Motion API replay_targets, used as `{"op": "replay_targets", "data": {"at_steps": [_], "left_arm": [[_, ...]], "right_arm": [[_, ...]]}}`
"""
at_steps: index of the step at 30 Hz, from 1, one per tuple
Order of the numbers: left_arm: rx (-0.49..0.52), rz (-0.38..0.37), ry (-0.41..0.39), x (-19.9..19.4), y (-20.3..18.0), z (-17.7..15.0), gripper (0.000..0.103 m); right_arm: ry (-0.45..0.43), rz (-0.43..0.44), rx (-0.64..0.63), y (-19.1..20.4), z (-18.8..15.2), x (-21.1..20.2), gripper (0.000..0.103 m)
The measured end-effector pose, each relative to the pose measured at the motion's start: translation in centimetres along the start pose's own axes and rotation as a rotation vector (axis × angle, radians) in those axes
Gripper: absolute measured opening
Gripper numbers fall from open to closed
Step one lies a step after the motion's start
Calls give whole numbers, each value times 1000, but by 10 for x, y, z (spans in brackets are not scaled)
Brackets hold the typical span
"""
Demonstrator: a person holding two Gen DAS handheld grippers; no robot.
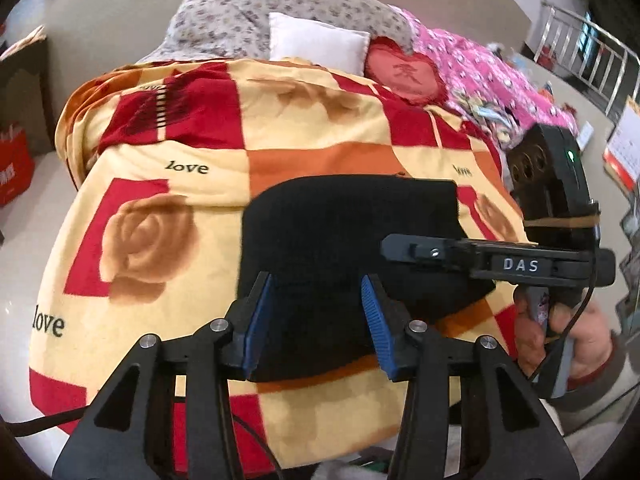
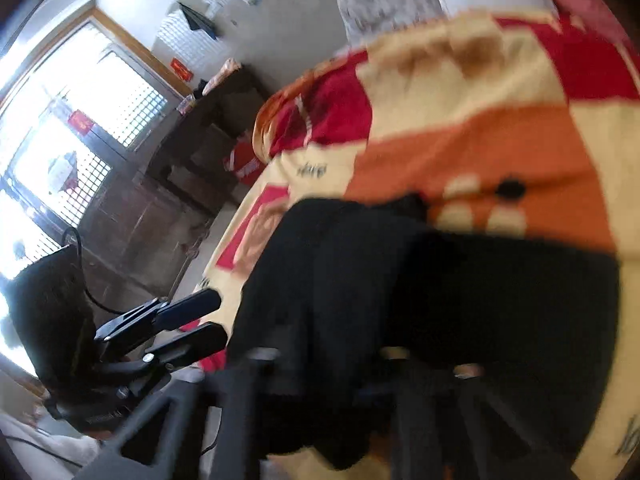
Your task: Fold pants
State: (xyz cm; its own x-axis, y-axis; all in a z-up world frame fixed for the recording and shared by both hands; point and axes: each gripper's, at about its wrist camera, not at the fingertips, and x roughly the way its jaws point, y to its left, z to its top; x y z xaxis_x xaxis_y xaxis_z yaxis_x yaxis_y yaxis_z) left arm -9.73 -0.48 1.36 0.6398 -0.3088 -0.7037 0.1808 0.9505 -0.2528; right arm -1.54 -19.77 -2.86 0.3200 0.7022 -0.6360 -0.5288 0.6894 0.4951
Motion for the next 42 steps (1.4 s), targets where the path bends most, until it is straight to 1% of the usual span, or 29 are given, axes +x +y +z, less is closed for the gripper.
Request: {"op": "replay_targets", "data": {"at_steps": [1, 3, 5, 7, 9, 10, 12, 13, 14, 15, 16, 18, 19, 20, 21, 23, 24, 25, 27, 29, 32, 35, 42], "left_arm": [[-16, -5, -5, 0, 2, 3, 46], [-37, -23, -25, -2, 3, 8, 54], [-44, -32, -31, -1, 2, 13, 55], [-47, -47, -31, 3, -3, 18, 55], [-48, -58, -28, 8, -7, 19, 55], [-44, -59, -21, 13, -11, 19, 55], [-35, -47, 15, 29, -17, 17, 55], [-32, -41, 33, 35, -19, 16, 55], [-25, -32, 57, 45, -22, 14, 55], [-20, -17, 72, 52, -23, 13, 55], [-18, -4, 83, 56, -24, 13, 55], [-25, 2, 98, 58, -24, 14, 55], [-27, 3, 96, 57, -24, 16, 55], [-26, 9, 91, 55, -24, 17, 55], [-23, 20, 83, 54, -25, 20, 55], [-17, 55, 63, 52, -26, 28, 55], [-16, 66, 59, 53, -27, 31, 55], [-13, 79, 62, 56, -28, 34, 55], [-8, 95, 65, 63, -30, 38, 55], [-2, 115, 68, 70, -33, 40, 55], [-8, 127, 82, 81, -33, 42, 55], [-12, 143, 82, 90, -33, 45, 62], [-30, 145, 83, 97, -33, 50, 65]], "right_arm": [[-1, 1, 1, -3, 2, -2, 12], [-23, -23, -15, -6, 7, -12, 11], [-35, -54, -65, -2, 10, -27, 11], [-44, -85, -87, -3, 12, -44, 11], [-37, -135, -89, -11, 8, -59, 11], [-31, -178, -87, -18, 4, -65, 11], [-13, -223, -52, -33, 0, -69, 11], [-10, -248, -34, -41, -3, -68, 13], [-4, -290, -29, -48, -5, -64, 18], [4, -363, -36, -52, -6, -61, 31], [5, -400, -47, -54, -6, -61, 35], [-14, -447, -71, -52, -5, -71, 35], [-40, -479, -84, -49, -2, -80, 35], [-62, -492, -89, -47, 1, -86, 35], [-86, -490, -90, -44, 3, -95, 35], [-134, -440, -106, -33, 7, -109, 35], [-141, -421, -120, -27, 7, -111, 35], [-138, -409, -141, -20, 7, -110, 35], [-97, -386, -177, -13, 4, -97, 35], [-45, -398, -182, -13, 3, -74, 35], [13, -457, -157, -29, 2, -50, 35], [15, -450, -136, -41, 8, -41, 36], [27, -461, -172, -46, 21, -30, 38]]}}
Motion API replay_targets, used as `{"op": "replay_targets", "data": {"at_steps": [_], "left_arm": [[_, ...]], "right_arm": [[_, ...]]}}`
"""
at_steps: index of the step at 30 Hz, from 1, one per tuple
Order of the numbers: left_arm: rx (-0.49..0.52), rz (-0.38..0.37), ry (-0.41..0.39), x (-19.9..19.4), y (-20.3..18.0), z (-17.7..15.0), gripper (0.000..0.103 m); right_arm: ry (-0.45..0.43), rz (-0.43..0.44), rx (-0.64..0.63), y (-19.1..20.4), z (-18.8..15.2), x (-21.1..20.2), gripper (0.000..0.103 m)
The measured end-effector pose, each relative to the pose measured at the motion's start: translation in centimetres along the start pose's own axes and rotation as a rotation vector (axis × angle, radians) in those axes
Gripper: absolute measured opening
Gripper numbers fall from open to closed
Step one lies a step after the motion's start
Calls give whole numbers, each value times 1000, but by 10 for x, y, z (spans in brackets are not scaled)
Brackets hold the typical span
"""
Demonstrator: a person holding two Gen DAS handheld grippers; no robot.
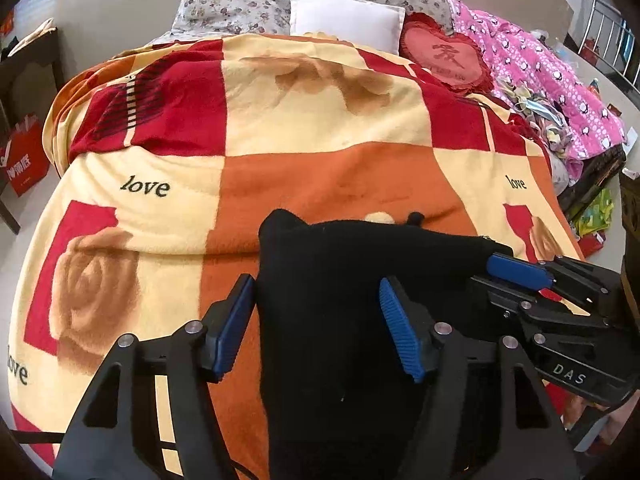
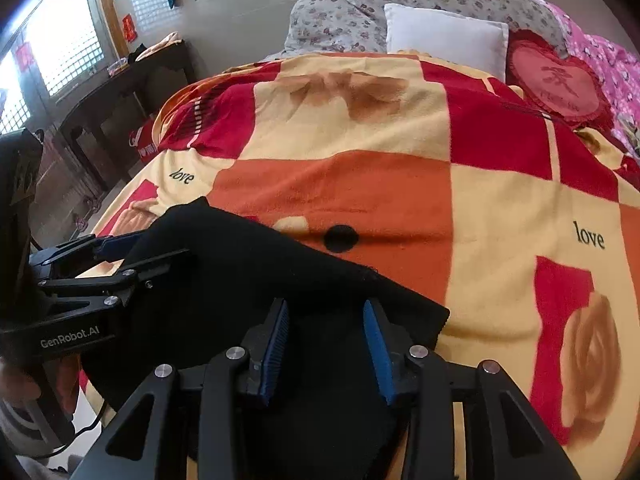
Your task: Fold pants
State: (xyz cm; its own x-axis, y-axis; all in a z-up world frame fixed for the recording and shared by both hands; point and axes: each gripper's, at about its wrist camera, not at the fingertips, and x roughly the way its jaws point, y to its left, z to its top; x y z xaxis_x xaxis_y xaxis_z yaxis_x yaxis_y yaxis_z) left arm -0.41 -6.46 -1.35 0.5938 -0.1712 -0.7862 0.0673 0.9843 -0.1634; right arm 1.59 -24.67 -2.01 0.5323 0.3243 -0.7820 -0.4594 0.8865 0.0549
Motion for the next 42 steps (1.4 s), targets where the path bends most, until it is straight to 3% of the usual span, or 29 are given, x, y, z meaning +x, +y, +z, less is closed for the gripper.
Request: {"op": "replay_targets", "data": {"at_steps": [6, 11, 13, 18, 21, 24, 27, 32, 35, 39, 42], "left_arm": [[3, -13, 6, -9, 1, -2, 65], [3, -48, 7, -25, 7, -18, 65], [-4, -62, 13, -27, 10, -25, 65], [-50, -118, 45, -23, 19, -37, 65], [-85, -143, 22, -33, 31, -33, 65], [-115, -162, 6, -33, 39, -30, 74], [-130, -228, 46, -20, 40, -28, 74], [-121, -268, 84, 0, 30, -30, 74], [-113, -297, 96, 3, 25, -28, 68], [-65, -271, 83, -5, 17, -20, 57], [-48, -278, 55, -14, 18, -7, 55]], "right_arm": [[8, -5, -35, 10, -11, -28, 38], [39, -27, -60, 16, -43, -49, 39], [47, -28, -34, 11, -56, -51, 45], [49, 67, 68, -10, -69, -48, 49], [-10, 107, 139, -23, -63, -58, 50], [9, 149, 202, -36, -59, -44, 51], [31, 180, 234, -42, -57, -28, 54], [-4, 276, 330, -58, -60, -13, 57], [-29, 289, 320, -58, -60, -13, 54], [-49, 265, 254, -49, -49, -23, 40], [-87, 253, 214, -46, -31, -36, 39]]}}
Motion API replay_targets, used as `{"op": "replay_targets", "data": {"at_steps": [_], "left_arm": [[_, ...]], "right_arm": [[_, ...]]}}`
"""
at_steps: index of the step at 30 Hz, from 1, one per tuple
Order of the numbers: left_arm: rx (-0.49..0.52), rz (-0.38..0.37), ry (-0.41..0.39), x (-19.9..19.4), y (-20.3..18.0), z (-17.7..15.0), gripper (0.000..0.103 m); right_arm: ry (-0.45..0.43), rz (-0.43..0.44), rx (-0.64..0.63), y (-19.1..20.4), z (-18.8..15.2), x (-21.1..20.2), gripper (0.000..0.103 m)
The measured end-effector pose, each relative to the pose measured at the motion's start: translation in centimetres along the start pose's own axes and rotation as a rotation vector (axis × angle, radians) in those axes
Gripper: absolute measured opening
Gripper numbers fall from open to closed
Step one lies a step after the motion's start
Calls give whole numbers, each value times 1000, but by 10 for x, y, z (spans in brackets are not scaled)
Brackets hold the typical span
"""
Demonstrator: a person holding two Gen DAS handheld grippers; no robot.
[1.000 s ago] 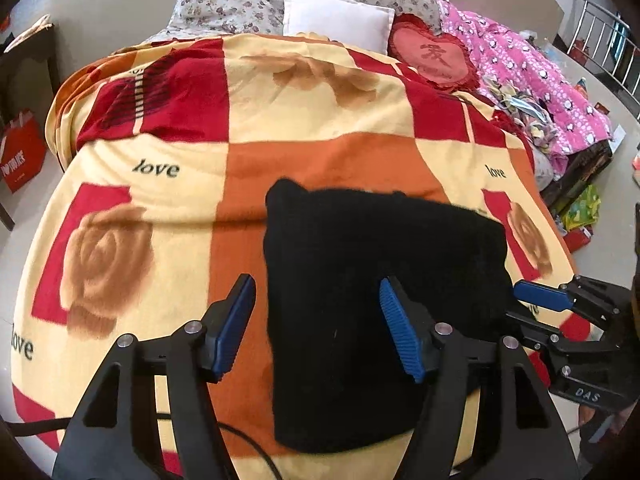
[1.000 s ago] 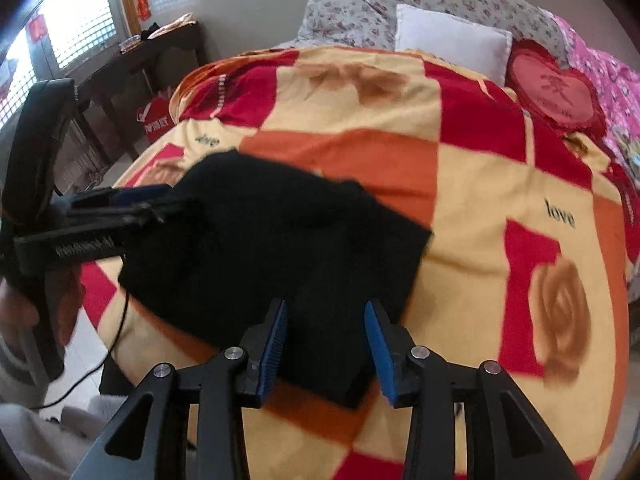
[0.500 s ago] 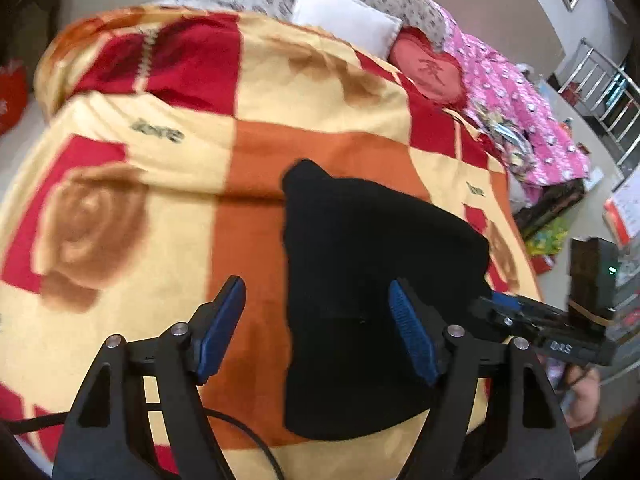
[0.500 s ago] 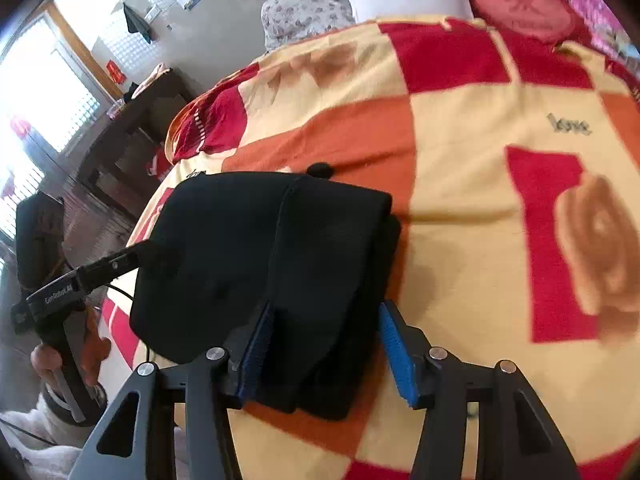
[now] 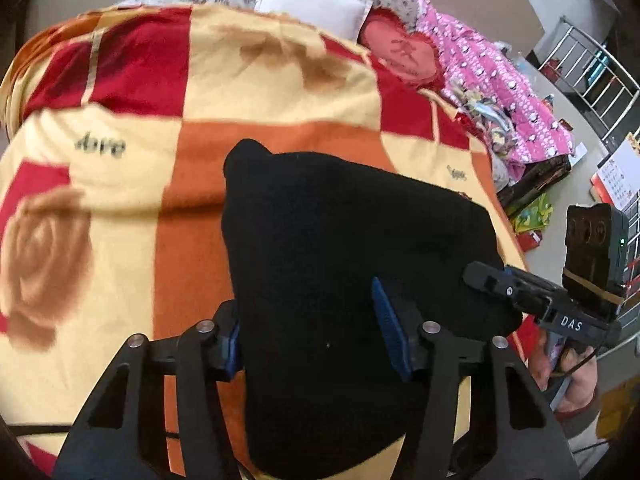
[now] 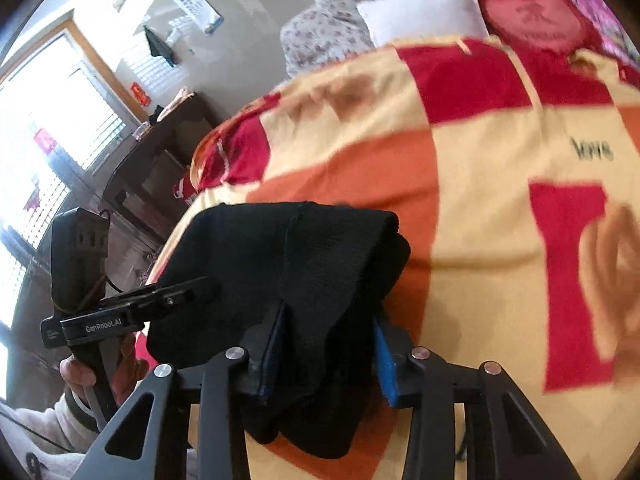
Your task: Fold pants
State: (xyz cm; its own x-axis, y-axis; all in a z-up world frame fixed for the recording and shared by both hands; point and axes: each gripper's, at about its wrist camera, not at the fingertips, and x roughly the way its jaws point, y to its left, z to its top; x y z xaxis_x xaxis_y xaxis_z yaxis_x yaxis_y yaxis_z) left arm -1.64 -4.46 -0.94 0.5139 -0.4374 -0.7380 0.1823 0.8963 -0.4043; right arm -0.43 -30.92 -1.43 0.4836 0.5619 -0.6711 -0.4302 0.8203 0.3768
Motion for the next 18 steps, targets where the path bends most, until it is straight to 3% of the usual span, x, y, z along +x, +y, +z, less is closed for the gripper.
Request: {"op": "replay_targets", "data": {"at_steps": [6, 13, 18], "left_arm": [[21, 65, -64, 2, 1, 38, 55], [-57, 121, -6, 48, 29, 53, 57], [-58, 131, 3, 41, 27, 55, 59]], "right_arm": [[-33, -67, -87, 8, 46, 10, 39], [50, -178, -108, -9, 73, 68, 42], [54, -207, -121, -10, 76, 64, 44]]}}
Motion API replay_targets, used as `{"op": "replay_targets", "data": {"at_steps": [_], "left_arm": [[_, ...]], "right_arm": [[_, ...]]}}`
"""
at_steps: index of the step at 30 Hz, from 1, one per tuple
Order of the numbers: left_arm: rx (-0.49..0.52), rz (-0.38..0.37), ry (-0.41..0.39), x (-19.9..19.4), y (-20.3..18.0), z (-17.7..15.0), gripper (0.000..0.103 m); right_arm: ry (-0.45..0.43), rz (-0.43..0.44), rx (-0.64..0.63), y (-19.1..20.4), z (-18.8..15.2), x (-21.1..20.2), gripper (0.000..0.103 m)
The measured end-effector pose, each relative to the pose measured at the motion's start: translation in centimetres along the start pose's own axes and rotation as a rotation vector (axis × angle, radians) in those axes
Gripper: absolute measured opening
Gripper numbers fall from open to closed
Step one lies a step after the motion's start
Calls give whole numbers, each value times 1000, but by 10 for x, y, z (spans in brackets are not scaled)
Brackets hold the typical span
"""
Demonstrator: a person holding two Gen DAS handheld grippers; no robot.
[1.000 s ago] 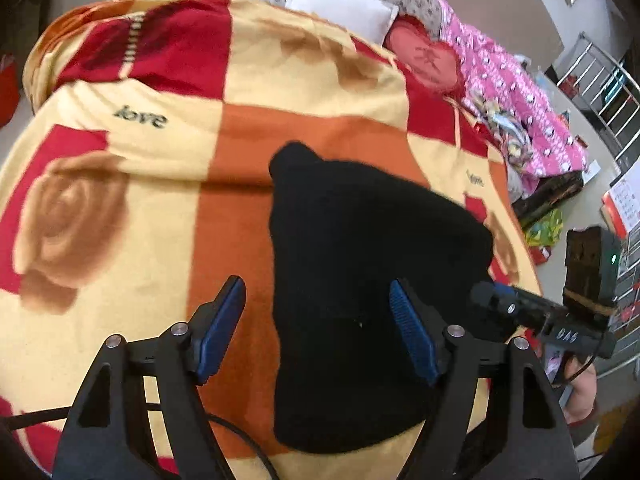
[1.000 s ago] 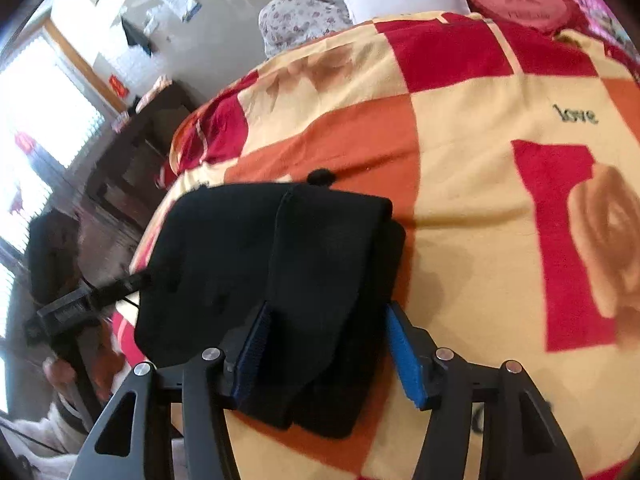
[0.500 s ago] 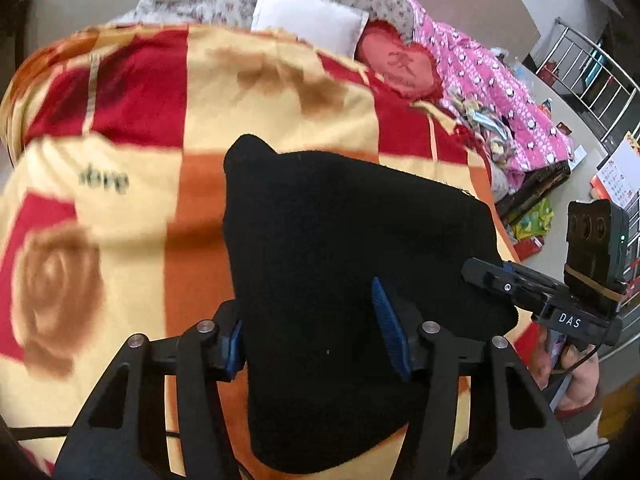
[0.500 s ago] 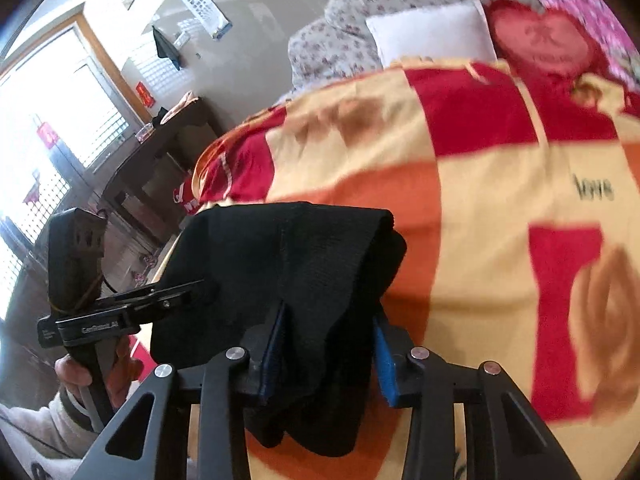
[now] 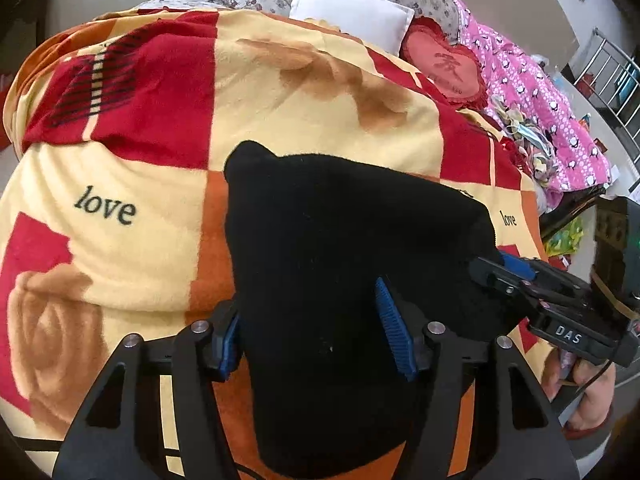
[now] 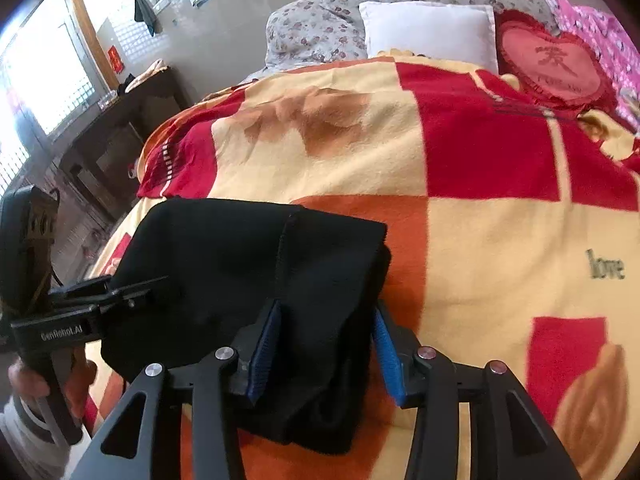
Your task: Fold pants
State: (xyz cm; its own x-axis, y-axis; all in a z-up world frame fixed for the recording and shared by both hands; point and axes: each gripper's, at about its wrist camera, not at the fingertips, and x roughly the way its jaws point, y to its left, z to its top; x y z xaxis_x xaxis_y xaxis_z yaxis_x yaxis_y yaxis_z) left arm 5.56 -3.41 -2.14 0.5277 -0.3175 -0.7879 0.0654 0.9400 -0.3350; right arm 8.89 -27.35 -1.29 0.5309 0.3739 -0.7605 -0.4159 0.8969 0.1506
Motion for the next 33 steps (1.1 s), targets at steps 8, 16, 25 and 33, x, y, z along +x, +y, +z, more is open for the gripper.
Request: {"op": "replay_targets", "data": {"at_steps": [8, 16, 25, 33], "left_arm": [[38, 114, -75, -31, -10, -12, 60], [86, 208, -100, -17, -19, -29, 65], [107, 264, -177, -41, -31, -25, 65], [122, 350, -219, -53, -35, -28, 65]], "right_arm": [[-48, -85, -84, 31, -6, -46, 44], [28, -148, -77, 33, -37, -16, 47], [-13, -182, -96, 48, -28, -40, 47], [-58, -181, -48, 54, -19, -47, 48]]}}
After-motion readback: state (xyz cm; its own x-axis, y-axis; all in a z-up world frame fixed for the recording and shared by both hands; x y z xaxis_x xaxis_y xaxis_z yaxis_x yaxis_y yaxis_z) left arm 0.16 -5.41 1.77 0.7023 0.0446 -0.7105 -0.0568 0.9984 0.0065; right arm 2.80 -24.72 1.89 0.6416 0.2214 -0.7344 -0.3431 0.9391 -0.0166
